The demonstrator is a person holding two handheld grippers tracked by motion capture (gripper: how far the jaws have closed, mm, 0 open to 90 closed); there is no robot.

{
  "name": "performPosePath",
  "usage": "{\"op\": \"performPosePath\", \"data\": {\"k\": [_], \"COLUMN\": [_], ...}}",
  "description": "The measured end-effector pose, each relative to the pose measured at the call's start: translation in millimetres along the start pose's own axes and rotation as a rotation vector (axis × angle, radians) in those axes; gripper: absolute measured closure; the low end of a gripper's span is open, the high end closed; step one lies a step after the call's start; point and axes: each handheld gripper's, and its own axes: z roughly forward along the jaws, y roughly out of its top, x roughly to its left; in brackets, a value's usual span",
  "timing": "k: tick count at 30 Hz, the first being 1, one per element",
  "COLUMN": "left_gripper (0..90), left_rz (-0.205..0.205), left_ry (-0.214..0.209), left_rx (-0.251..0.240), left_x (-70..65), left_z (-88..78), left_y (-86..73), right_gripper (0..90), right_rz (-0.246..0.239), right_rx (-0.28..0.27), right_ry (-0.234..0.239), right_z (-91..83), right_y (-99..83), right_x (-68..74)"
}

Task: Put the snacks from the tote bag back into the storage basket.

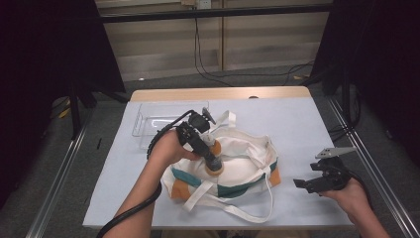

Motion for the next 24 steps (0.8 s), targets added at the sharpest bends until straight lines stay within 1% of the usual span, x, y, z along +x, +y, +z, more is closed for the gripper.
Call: {"op": "performPosePath", "data": {"k": [4, 5, 9, 11, 12, 13, 14, 17, 20, 21, 22, 24], "left_gripper": [14.7, 15.3, 18.8, 20.1, 21.0, 21.5, 21.8, 23.2, 24.8, 25.5, 25.9, 27.6], "left_rz": [-0.004, 0.006, 0.006, 0.002, 0.008, 0.015, 0.012, 0.020, 0.013, 0.022, 0.015, 0.016], "left_ry": [0.004, 0.003, 0.007, 0.015, 0.010, 0.011, 0.010, 0.006, 0.000, -0.002, -0.004, -0.007], "left_rx": [-0.006, 0.000, -0.002, -0.004, -0.003, -0.002, 0.005, 0.011, 0.011, 0.013, 0.021, 0.020], "left_x": [-0.5, -0.2, -0.2, -0.3, 0.2, 0.4, -0.2, -0.4, -1.3, -0.9, -1.5, -2.0], "left_z": [2.4, 2.8, 5.5, 6.0, 6.2, 6.7, 6.9, 8.2, 10.2, 10.9, 11.6, 13.6], "left_y": [1.2, 1.6, 2.3, 2.5, 2.9, 3.4, 3.7, 5.3, 6.9, 7.8, 8.1, 9.1], "right_gripper": [5.9, 5.9, 5.9, 5.9, 5.9, 5.9, 5.9, 5.9, 5.9, 5.9, 5.9, 5.9], "right_rz": [-0.001, 0.002, 0.000, 0.000, -0.006, 0.000, 0.000, 0.002, -0.001, 0.002, 0.002, 0.001], "right_rx": [-0.003, 0.002, 0.001, 0.002, -0.004, 0.002, 0.002, 0.003, -0.001, 0.004, 0.004, 0.004], "right_ry": [0.008, 0.003, 0.004, 0.002, -0.001, 0.002, 0.004, 0.004, 0.004, 0.005, 0.006, 0.005], "right_z": [0.6, 0.4, 0.0, -0.1, 0.1, -0.1, -0.1, 0.0, 0.1, -0.1, -0.1, 0.0], "right_y": [-0.1, -0.1, 0.0, 0.0, 0.1, 0.0, 0.0, 0.1, 0.2, 0.1, 0.1, 0.1], "right_x": [-0.1, 0.1, -0.2, -0.1, -0.5, -0.1, -0.2, -0.1, -0.4, -0.2, -0.2, -0.2]}}
